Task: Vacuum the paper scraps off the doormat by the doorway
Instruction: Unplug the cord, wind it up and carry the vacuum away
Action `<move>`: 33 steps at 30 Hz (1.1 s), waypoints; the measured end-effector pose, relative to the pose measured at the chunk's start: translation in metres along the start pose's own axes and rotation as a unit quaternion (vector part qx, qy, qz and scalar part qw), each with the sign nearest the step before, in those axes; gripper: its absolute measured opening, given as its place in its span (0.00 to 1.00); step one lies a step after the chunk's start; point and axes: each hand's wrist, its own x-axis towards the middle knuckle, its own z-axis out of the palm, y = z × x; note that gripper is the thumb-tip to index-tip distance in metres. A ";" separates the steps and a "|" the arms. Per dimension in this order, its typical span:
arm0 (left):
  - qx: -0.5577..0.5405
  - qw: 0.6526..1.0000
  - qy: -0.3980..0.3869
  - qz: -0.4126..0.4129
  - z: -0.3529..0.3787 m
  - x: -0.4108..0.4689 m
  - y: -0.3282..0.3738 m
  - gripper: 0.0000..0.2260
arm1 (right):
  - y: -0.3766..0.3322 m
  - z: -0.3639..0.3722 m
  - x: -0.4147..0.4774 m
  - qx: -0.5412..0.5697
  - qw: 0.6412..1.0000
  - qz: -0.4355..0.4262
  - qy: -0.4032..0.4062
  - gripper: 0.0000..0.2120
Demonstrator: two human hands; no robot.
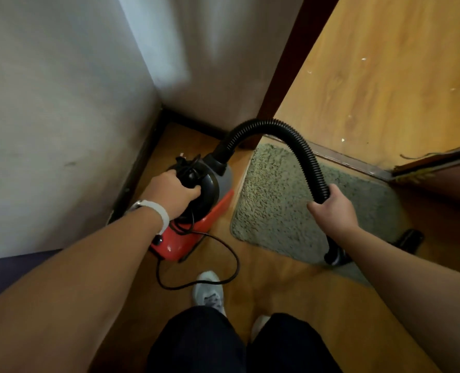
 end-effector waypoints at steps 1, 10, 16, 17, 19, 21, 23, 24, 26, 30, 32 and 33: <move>-0.010 1.000 0.000 -0.007 -0.009 -0.018 0.011 0.18 | -0.003 -0.023 -0.012 -0.013 1.000 -0.001 0.006 0.16; -0.049 0.998 -0.031 -0.012 -0.110 -0.182 0.127 0.12 | -0.028 -0.237 -0.127 -0.026 0.998 0.016 0.062 0.20; -0.072 0.995 -0.045 0.053 -0.174 -0.262 0.204 0.10 | -0.040 -0.353 -0.210 0.037 0.989 0.012 0.143 0.16; -0.076 0.993 -0.051 0.069 -0.182 -0.272 0.218 0.10 | -0.044 -0.368 -0.222 0.059 0.985 0.016 0.160 0.15; -0.087 0.990 -0.064 0.094 -0.195 -0.288 0.244 0.10 | -0.048 -0.394 -0.244 0.105 0.976 0.020 0.192 0.14; -0.092 0.986 -0.081 0.117 -0.206 -0.302 0.267 0.12 | -0.051 -0.414 -0.265 0.148 0.963 0.021 0.225 0.14; -0.097 0.979 -0.105 0.144 -0.214 -0.315 0.284 0.16 | -0.051 -0.429 -0.286 0.186 0.949 0.020 0.254 0.14; -0.101 0.976 -0.112 0.159 -0.216 -0.320 0.292 0.18 | -0.051 -0.436 -0.296 0.202 0.942 0.017 0.269 0.13; -0.099 0.969 -0.118 0.191 -0.220 -0.331 0.309 0.18 | -0.050 -0.449 -0.317 0.224 0.928 0.011 0.296 0.12; -0.120 0.949 -0.130 0.261 -0.219 -0.361 0.347 0.06 | -0.042 -0.471 -0.356 0.257 0.906 0.001 0.335 0.10; -0.114 0.938 -0.144 0.294 -0.216 -0.376 0.367 0.06 | -0.035 -0.481 -0.375 0.274 0.893 0.000 0.356 0.09; -0.114 0.931 -0.159 0.309 -0.214 -0.383 0.376 0.07 | -0.032 -0.486 -0.385 0.285 0.887 0.002 0.364 0.08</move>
